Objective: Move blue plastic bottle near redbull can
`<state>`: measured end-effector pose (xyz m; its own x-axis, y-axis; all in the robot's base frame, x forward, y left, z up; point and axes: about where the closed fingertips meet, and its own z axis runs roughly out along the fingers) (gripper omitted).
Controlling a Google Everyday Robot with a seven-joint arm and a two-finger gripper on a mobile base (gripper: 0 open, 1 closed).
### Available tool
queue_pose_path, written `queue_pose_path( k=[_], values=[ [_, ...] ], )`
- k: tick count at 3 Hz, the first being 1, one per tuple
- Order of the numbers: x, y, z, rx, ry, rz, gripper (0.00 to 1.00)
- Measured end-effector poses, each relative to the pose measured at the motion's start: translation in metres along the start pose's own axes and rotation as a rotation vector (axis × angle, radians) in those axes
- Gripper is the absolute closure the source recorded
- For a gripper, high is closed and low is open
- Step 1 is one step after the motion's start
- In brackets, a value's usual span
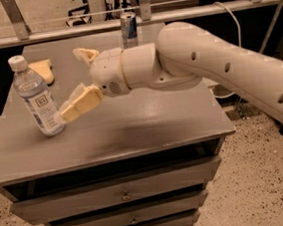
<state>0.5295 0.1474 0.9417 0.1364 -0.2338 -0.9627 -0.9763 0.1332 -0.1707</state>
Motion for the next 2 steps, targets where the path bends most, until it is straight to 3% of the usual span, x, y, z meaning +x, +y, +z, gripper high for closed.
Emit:
queue_pose_path(
  k=[2],
  values=[
    [0.008, -0.007, 0.063, -0.045, -0.131, 0.004, 0.00]
  ],
)
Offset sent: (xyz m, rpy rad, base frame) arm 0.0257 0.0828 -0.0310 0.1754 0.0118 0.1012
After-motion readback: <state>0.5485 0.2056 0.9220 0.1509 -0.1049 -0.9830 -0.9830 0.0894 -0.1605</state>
